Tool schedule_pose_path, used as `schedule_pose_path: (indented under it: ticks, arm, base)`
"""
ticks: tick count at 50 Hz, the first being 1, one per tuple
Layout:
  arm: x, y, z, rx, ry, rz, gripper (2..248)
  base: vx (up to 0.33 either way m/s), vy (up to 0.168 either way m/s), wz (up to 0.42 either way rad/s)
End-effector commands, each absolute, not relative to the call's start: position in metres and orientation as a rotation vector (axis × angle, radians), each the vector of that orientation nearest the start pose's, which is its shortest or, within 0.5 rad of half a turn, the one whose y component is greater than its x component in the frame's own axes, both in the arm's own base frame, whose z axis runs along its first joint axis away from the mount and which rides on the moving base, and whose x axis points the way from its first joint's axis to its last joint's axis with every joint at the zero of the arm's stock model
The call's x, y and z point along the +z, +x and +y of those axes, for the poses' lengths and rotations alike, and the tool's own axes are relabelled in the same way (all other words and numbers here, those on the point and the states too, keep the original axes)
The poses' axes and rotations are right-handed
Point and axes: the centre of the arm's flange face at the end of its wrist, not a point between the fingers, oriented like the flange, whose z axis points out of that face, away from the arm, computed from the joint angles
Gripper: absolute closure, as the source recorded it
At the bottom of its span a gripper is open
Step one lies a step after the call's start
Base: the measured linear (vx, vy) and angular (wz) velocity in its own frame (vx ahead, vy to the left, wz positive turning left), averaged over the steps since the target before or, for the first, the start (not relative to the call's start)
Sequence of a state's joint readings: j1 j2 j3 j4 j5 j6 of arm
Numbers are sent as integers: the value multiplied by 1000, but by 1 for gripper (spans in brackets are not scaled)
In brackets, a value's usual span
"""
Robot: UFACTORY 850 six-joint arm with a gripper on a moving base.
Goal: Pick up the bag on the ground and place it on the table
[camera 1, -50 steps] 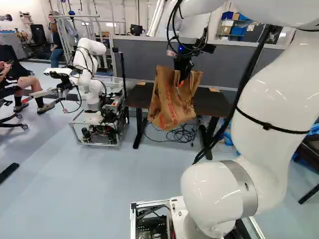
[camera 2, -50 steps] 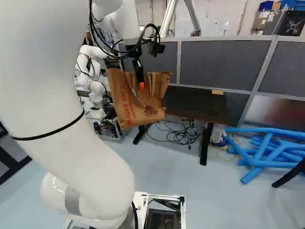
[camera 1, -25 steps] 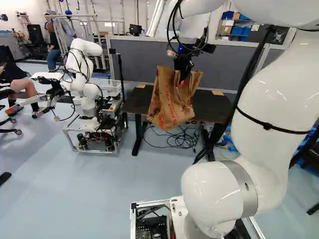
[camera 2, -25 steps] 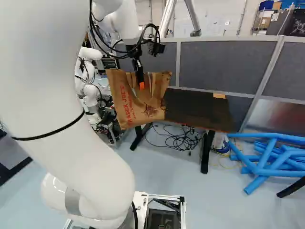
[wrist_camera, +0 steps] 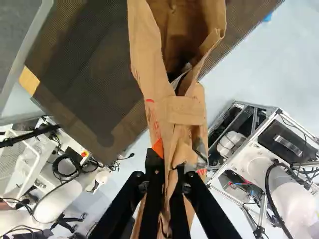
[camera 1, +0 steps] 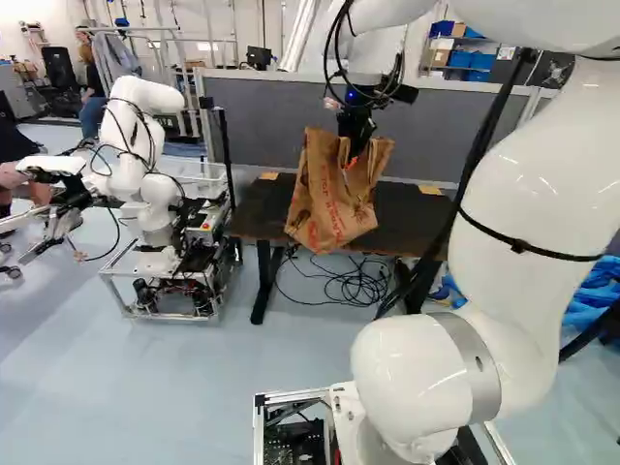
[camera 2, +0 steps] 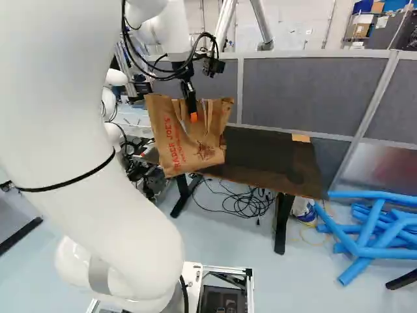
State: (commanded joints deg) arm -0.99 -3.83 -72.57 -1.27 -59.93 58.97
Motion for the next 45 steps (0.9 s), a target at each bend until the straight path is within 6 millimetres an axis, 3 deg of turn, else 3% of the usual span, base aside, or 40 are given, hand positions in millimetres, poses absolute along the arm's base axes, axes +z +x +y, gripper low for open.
schedule_pose_path:
  ticks: [17, 45]
  arm:
    - [650, 491, -10, -222, -2672, 1524, 229]
    - [650, 495, -10, -223, -2672, 1524, 229]
  base:
    - [240, -49, -250]
    - [199, -4, -24]
